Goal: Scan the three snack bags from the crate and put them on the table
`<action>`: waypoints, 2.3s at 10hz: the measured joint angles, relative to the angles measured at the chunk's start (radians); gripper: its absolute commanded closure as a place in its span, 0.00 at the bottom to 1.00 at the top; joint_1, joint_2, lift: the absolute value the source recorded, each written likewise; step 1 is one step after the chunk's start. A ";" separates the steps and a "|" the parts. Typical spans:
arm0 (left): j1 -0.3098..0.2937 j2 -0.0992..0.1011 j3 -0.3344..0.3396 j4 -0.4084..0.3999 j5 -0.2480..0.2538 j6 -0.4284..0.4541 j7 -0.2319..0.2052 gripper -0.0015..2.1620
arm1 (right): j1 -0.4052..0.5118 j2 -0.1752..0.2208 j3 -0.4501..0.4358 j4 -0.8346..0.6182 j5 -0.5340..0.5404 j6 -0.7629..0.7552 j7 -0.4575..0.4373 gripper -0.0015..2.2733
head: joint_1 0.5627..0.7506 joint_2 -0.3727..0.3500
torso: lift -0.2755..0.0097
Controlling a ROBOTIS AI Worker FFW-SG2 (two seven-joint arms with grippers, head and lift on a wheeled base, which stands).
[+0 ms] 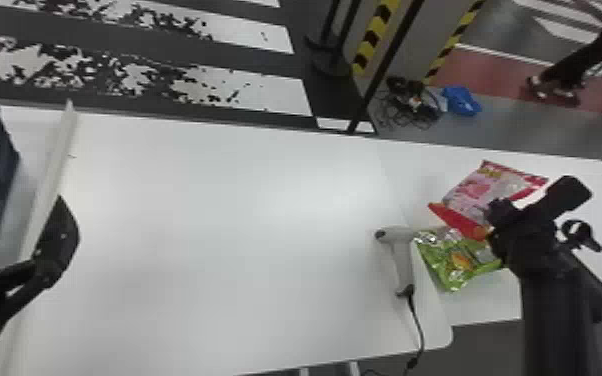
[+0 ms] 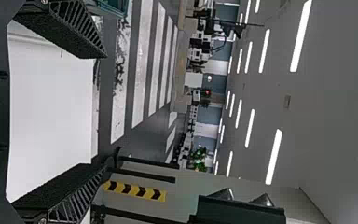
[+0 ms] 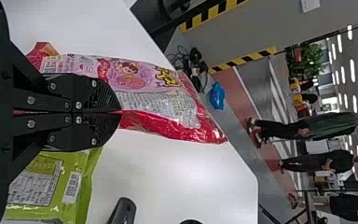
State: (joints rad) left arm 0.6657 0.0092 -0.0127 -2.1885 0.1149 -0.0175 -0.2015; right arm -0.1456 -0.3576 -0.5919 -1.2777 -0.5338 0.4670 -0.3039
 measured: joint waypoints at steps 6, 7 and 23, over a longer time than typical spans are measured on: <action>0.000 0.000 -0.003 0.001 0.003 -0.008 0.001 0.01 | 0.018 0.009 0.120 -0.025 0.026 0.060 -0.059 0.00 | 0.70 0.03 | 0.64; -0.001 0.000 -0.005 0.001 0.003 -0.008 0.001 0.01 | 0.065 0.015 0.117 -0.127 0.020 0.094 -0.085 0.02 | 0.70 0.03 | 0.64; 0.015 0.021 0.130 -0.109 0.114 0.165 0.000 0.02 | 0.705 0.261 0.680 -0.831 0.292 -0.501 0.149 0.05 | 0.70 0.52 | 0.64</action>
State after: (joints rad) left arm 0.6806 0.0305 0.1176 -2.2977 0.2290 0.1471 -0.2017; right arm 0.5594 -0.0971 0.0884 -2.1090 -0.2420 -0.0335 -0.1550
